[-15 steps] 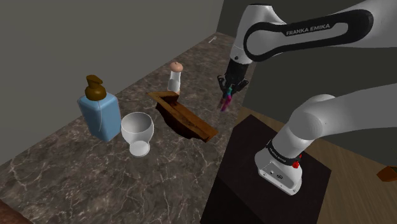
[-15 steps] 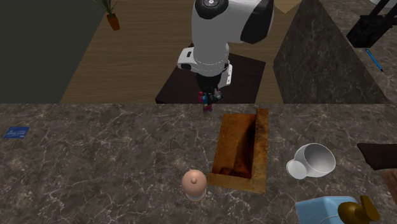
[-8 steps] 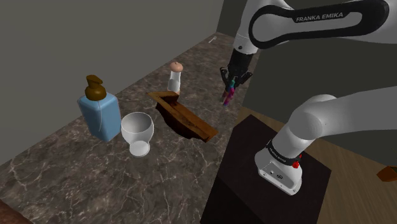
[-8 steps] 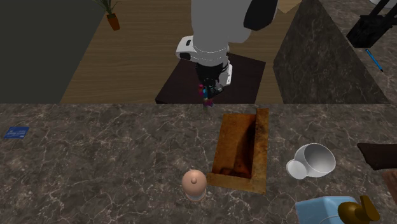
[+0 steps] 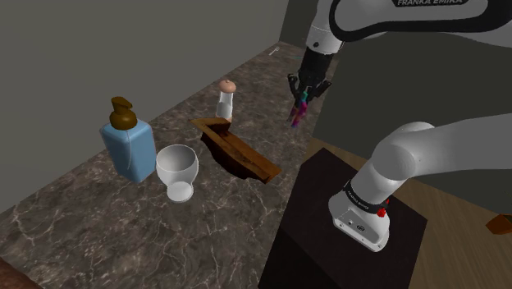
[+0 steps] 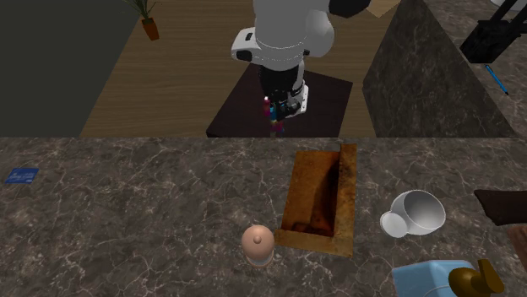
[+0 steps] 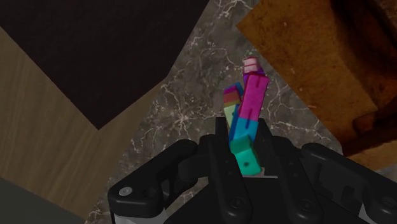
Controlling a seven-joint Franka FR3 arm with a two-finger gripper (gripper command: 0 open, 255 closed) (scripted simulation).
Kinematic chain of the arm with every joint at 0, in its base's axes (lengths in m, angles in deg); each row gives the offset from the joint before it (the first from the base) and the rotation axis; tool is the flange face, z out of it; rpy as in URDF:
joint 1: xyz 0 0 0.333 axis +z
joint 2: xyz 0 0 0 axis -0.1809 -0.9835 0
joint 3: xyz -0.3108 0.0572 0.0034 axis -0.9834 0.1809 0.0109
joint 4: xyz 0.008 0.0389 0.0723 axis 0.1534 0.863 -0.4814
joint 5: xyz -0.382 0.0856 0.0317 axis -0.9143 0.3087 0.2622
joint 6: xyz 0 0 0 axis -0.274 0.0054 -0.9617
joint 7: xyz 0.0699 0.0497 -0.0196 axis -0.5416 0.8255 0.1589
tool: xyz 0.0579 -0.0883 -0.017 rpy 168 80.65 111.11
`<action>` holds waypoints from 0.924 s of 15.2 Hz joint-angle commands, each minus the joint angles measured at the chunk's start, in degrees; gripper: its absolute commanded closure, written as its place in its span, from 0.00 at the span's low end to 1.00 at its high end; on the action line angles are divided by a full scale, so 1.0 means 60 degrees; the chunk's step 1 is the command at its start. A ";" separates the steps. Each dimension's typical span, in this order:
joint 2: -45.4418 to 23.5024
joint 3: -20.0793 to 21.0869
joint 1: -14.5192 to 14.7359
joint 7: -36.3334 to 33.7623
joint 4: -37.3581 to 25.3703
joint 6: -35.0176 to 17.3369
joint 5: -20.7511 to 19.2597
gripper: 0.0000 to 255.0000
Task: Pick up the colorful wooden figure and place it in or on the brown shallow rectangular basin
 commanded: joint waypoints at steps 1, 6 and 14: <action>0.0058 -0.0046 -0.0011 -0.0008 -0.0231 0.0291 -0.0037 1.00; -0.0693 0.0539 0.0127 -0.0647 -0.1002 0.0239 0.0233 1.00; -0.2973 0.2113 0.0201 -0.2393 -0.3076 -0.0183 0.0415 1.00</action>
